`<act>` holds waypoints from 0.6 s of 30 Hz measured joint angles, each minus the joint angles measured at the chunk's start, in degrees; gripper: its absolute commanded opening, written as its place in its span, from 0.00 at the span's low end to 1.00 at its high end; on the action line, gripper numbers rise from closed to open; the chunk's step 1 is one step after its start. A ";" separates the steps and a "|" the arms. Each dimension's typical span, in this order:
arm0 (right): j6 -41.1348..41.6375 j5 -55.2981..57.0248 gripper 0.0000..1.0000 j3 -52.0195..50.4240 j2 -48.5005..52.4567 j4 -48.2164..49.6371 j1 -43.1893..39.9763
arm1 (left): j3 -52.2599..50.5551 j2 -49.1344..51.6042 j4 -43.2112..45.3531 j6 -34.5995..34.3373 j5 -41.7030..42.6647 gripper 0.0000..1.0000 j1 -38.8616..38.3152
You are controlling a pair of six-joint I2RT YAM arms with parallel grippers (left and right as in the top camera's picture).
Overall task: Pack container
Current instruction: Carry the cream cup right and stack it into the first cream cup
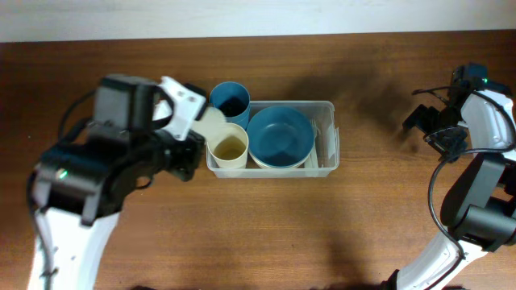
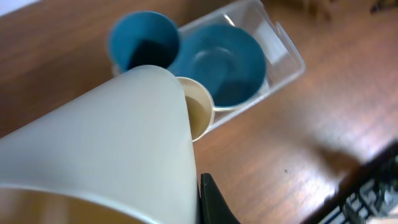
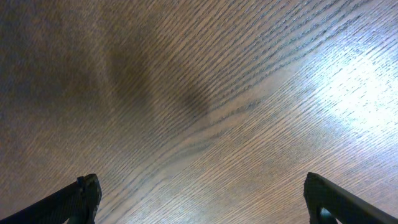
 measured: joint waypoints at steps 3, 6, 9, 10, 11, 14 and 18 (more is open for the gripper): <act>0.00 0.02 0.99 0.00 0.00 0.00 0.00 | -0.04 2.58 -0.20 1.92 0.20 0.02 -2.47; 0.00 0.02 0.99 0.00 0.00 0.02 0.00 | -0.15 4.85 -1.01 3.89 0.22 0.02 -4.28; -0.04 0.00 0.99 0.00 0.00 0.00 0.00 | -0.20 6.80 -2.12 5.86 0.33 0.02 -5.49; 0.00 0.00 0.99 0.00 0.00 0.00 0.00 | -0.22 7.32 -2.32 6.36 0.26 0.01 -5.68; -0.02 0.02 0.99 0.00 0.00 0.00 0.00 | -0.24 7.78 -2.43 6.75 0.20 0.02 -5.75; -0.02 0.02 0.99 0.00 0.00 0.00 0.00 | -0.24 8.74 -2.64 7.28 -0.31 0.02 -5.75; 0.00 0.00 0.99 0.00 0.00 0.00 0.00 | -0.26 9.86 -2.67 7.63 -1.68 0.02 -5.75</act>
